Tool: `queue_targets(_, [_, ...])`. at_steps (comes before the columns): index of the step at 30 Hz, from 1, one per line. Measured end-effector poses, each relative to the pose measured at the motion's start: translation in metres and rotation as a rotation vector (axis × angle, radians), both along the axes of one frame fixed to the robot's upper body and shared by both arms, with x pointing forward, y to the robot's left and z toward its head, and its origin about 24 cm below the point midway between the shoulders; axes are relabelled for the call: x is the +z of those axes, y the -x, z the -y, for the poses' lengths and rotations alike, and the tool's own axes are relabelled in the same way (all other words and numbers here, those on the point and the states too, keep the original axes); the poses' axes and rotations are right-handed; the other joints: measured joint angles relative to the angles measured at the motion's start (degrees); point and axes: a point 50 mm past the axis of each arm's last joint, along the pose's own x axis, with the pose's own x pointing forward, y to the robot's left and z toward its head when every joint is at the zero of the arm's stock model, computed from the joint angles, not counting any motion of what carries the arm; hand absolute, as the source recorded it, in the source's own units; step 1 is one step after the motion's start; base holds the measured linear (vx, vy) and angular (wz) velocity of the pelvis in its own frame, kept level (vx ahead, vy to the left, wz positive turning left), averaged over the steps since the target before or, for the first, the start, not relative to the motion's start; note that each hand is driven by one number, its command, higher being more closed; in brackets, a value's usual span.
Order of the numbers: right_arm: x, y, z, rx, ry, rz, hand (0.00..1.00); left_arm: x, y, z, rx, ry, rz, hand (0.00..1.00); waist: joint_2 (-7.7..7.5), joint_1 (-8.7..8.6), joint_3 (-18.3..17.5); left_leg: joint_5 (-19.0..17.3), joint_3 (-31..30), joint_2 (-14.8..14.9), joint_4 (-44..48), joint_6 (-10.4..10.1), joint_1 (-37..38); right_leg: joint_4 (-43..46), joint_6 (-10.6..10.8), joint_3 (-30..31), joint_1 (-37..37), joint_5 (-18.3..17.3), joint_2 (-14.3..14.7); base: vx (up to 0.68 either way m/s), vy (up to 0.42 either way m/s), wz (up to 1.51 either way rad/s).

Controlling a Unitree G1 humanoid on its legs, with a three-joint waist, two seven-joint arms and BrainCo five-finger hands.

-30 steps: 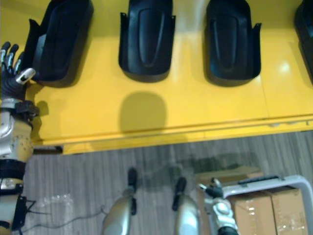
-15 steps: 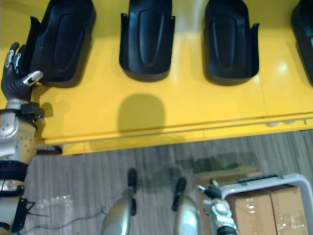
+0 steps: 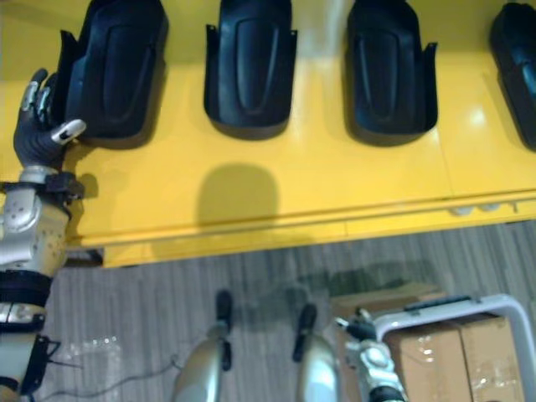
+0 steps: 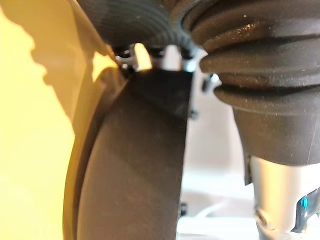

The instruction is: Walk over and take plastic housings, then place them on the shelf

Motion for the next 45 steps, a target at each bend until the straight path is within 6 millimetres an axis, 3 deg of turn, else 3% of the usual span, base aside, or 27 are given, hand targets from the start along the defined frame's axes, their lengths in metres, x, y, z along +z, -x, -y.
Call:
queue_targets(16, [-0.001, -0.001, -0.003, 0.022, -0.002, -0.008, 0.0, 0.001, -0.004, 0.01, -0.034, -0.016, 0.002, 0.0, -0.03, -0.26, -0.02, 0.29, 0.22, -0.54, -0.13, 0.41, -0.23, -0.75, 0.32, 0.15, -0.06, 0.87, -0.46, 0.0, 0.001, 0.0])
queue_targets(21, [-0.002, 0.0, -0.005, 0.016, -0.011, -0.014, 0.0, -0.008, 0.001, 0.007, -0.006, 0.032, 0.014, 0.0, -0.17, -0.56, -0.91, 0.32, 0.32, -0.66, -0.36, 0.45, 0.05, -0.76, 0.34, 0.34, -0.02, 0.88, -0.52, 0.0, 0.0, -0.01])
queue_targets(25, [-0.005, 0.005, -0.006, -0.015, -0.032, -0.028, 0.0, -0.04, 0.026, 0.013, 0.08, 0.099, 0.021, 0.0, -0.11, -1.63, -2.74, 0.31, 0.33, -0.74, -1.03, 0.43, 1.36, -1.59, 0.35, 0.23, 1.29, 0.86, -0.49, 0.01, -0.001, 0.0])
queue_targets(29, [-0.01, 0.019, -0.001, -0.092, -0.053, -0.05, 0.0, -0.069, 0.06, 0.031, 0.23, 0.098, 0.026, 0.0, 0.89, -1.2, -4.1, 0.15, 0.12, -0.78, -2.27, 0.25, 4.14, -2.83, 0.36, -0.29, 4.36, 0.81, -0.36, 0.05, 0.0, 0.04])
queue_targets(34, [-0.021, 0.048, 0.008, -0.185, -0.049, -0.126, 0.0, -0.079, 0.1, 0.045, 0.44, 0.095, 0.079, 0.0, 3.4, -0.18, -7.04, 0.03, -0.01, -0.83, -4.02, 0.46, 8.37, -4.74, 0.47, -0.78, 8.83, 0.84, -0.09, 0.03, 0.001, 0.01])
queue_targets(38, [-0.027, 0.069, 0.015, -0.249, -0.05, -0.177, 0.0, -0.074, 0.129, 0.04, 0.601, 0.097, 0.157, 0.0, 5.55, -0.1, -9.7, 0.02, -0.69, -0.66, -4.94, 0.47, 11.2, -5.94, 0.79, -1.97, 12.39, 0.65, 0.17, 0.03, -0.008, 0.09])
queue_targets(42, [-0.031, 0.083, 0.017, -0.28, -0.037, -0.21, 0.0, -0.073, 0.153, 0.03, 0.775, 0.082, 0.191, 0.0, 6.13, -0.07, -11.8, 0.02, -1.82, -0.3, -5.0, 0.45, 12.64, -6.86, 0.83, -3.38, 15.07, 0.6, 0.62, 0.0, -0.016, 0.14])
queue_targets(45, [-0.033, 0.091, 0.02, -0.315, -0.035, -0.235, 0.0, -0.084, 0.171, 0.018, 0.892, 0.102, 0.158, 0.0, 5.95, 0.61, -13.29, 0.01, -1.88, -0.12, -5.03, 0.44, 13.47, -7.24, 0.9, -3.51, 16.18, 0.54, 0.84, -0.01, -0.006, 0.03])
